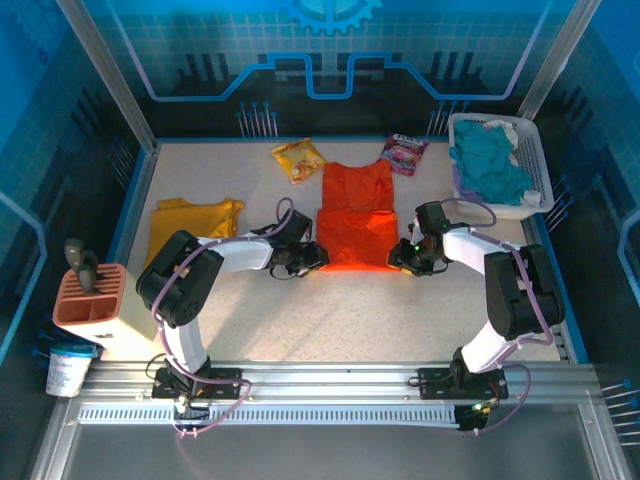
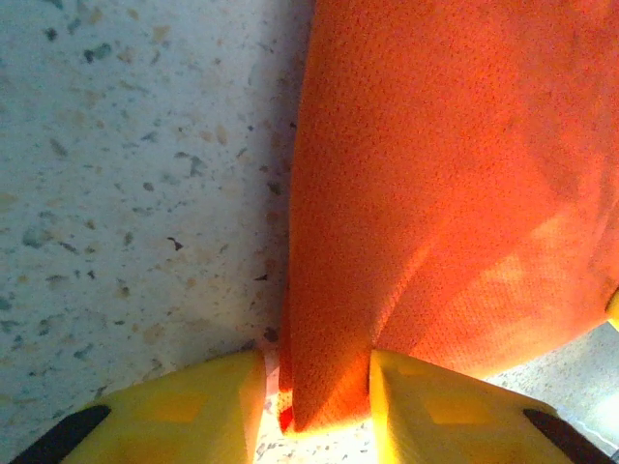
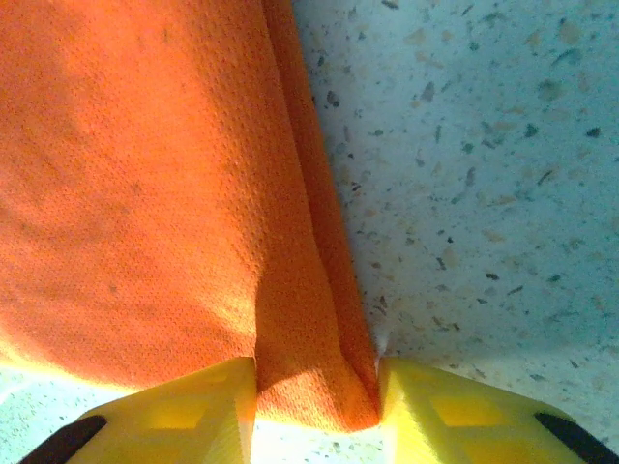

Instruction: Fold and stack the t-shirts

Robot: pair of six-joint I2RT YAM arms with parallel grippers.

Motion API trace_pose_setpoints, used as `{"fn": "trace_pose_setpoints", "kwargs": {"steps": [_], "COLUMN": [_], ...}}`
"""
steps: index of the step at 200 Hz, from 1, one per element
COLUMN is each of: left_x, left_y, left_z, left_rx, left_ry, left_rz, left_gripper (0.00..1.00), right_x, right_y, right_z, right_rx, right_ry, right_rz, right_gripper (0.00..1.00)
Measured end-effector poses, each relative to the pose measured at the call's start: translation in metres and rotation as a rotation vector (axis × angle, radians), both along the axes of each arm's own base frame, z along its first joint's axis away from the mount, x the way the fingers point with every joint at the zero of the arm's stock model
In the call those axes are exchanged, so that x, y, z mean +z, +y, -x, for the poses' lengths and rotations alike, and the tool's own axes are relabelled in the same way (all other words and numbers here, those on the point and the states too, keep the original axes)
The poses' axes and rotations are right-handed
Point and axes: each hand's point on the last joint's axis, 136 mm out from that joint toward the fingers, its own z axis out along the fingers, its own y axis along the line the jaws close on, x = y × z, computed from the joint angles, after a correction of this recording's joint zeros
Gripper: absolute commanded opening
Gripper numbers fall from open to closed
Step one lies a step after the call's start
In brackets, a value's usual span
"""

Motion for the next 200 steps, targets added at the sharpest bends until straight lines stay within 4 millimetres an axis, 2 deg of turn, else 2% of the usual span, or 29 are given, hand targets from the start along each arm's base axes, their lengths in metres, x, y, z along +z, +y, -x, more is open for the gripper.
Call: {"fn": "trace_pose_setpoints", "kwargs": {"steps": [18,77,103,140,200], "left_x": [0.003,-0.001,-0.003,-0.003,-0.003], "left_y": [-0.006,-0.009,-0.010,-0.011,-0.010], "left_z": [-0.004,-0.005,-0.005,-0.006,-0.004], "left_rx": [-0.006,-0.011,-0.014,-0.016,-0.020], "left_ry": [-0.008,0.002,0.008,0.009,0.016], "left_rz": [0.009,0.010,0.010,0.013,0.006], "left_gripper": [0.34,0.18,0.09,0.04,0.00], "right_x": [0.000,-0.001,0.000,0.002,0.006], "right_y": [0.000,0.001,0.001,0.004,0.007], "right_z": [-0.001,-0.003,-0.005,-0.011,-0.011], "right_rx": [0.000,-0.004,-0.015,-0.024,-0.024], "right_ry": [-0.005,-0.007,-0.012,-0.035,-0.045], "right_rz": [0.000,-0.002,-0.007,-0.029,-0.047], "right_gripper": [0.37,0.29,0.17,0.00,0.00]}}
